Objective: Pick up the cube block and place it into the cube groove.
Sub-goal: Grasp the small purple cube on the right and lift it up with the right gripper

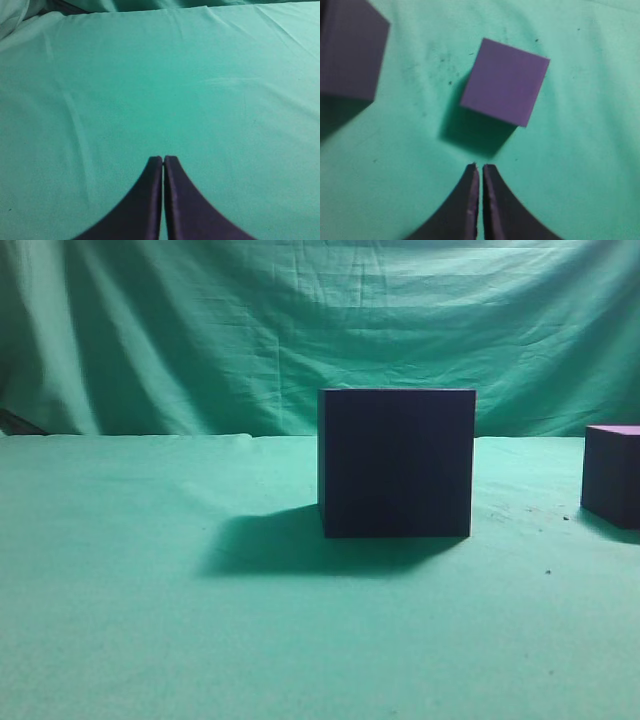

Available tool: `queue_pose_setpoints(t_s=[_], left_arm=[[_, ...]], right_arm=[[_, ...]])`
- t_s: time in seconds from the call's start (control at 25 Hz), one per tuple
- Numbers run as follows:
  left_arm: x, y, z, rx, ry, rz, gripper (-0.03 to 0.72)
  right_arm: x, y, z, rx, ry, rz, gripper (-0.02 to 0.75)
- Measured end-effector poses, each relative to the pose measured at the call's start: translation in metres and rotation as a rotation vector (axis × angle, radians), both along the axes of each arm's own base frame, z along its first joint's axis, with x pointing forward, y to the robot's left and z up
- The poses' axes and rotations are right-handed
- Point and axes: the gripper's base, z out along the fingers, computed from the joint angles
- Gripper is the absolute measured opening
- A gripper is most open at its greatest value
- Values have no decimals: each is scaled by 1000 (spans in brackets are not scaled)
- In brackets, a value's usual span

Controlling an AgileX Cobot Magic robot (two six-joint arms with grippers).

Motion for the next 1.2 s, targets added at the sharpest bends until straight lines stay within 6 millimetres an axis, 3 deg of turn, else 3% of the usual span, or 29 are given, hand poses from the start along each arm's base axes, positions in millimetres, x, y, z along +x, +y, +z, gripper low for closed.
queue_pose_setpoints(t_s=[0.2,0.4,0.56,0.64,1.0,1.16,1.2], left_arm=[[0,0,0,0,0,0,0],[0,0,0,0,0,0,0],[0,0,0,0,0,0,0],[0,0,0,0,0,0,0],[0,0,0,0,0,0,0],[0,0,0,0,0,0,0],[0,0,0,0,0,0,0]], right_arm=[[44,11,-12,-94,107,-53,0],[75,21,-27,-125,171,-76,271],[90,25,-39,-124,204,-128,592],[95,26,-46,-129,214,-158,651],[107,27,-74,-165,251,-195,643],[109,28,-77,-163,253,-203,451],[109,28,-77,-163,253,-203,451]])
